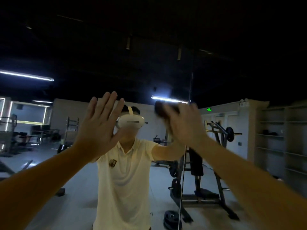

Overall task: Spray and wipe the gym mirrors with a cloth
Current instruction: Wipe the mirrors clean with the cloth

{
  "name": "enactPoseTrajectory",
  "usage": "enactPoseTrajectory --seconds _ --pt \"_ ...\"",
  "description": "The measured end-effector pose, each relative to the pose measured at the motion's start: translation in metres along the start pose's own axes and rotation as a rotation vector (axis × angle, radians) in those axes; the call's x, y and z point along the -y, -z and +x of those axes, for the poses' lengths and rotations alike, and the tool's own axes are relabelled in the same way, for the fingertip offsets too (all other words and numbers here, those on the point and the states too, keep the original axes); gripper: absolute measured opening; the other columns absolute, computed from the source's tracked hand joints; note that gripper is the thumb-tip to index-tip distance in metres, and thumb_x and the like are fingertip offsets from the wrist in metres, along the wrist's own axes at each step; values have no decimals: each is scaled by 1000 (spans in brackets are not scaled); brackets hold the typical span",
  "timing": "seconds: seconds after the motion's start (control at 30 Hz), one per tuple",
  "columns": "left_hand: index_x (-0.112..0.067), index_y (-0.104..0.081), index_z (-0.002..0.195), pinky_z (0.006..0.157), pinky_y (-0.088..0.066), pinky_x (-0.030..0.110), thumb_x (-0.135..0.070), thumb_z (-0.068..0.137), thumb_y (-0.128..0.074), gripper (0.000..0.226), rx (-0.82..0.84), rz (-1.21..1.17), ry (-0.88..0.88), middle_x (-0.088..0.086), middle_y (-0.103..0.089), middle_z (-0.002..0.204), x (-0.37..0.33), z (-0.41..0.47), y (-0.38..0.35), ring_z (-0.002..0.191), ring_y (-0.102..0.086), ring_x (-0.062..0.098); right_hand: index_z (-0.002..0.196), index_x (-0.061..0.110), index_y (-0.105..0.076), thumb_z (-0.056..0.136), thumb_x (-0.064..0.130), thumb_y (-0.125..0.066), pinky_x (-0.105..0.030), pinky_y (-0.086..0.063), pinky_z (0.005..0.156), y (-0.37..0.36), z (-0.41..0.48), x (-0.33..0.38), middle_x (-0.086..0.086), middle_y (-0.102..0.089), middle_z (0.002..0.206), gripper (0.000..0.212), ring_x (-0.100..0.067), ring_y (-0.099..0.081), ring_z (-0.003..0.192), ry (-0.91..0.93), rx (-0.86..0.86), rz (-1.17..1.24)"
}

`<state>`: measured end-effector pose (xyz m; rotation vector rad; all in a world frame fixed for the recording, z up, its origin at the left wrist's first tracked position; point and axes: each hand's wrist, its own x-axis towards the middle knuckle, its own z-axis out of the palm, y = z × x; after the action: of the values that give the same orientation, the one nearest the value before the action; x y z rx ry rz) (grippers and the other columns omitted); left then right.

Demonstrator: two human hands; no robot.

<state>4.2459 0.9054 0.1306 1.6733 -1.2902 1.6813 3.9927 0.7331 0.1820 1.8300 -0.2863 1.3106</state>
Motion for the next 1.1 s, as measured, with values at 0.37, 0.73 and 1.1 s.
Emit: enactPoseTrajectory --seconds 0.37,0.73,1.1 --pt "0 -22 163 128 -17 61 -48 108 -30 74 -147 -95 -41 22 -13 172 6 -3 -10 161 -10 35 151 14 -42 97 32 -46 -39 -51 91 -18 43 106 -15 -50 127 57 -25 -53 107 -500 -129 154" --pt "2 -15 164 126 -20 62 -38 108 -20 68 -108 -144 -21 21 -9 173 6 -6 -9 162 -9 34 149 16 -42 98 35 -54 -42 -56 89 1 32 44 -15 -51 128 55 -29 -61 100 -362 25 -32" --pt "5 -15 163 128 -20 58 -37 109 -34 71 -148 -154 31 23 -9 173 3 -7 -9 162 -9 34 151 12 -39 97 29 -52 -37 -55 83 -13 65 105 -17 -51 128 59 -24 -59 100 -398 -70 166"
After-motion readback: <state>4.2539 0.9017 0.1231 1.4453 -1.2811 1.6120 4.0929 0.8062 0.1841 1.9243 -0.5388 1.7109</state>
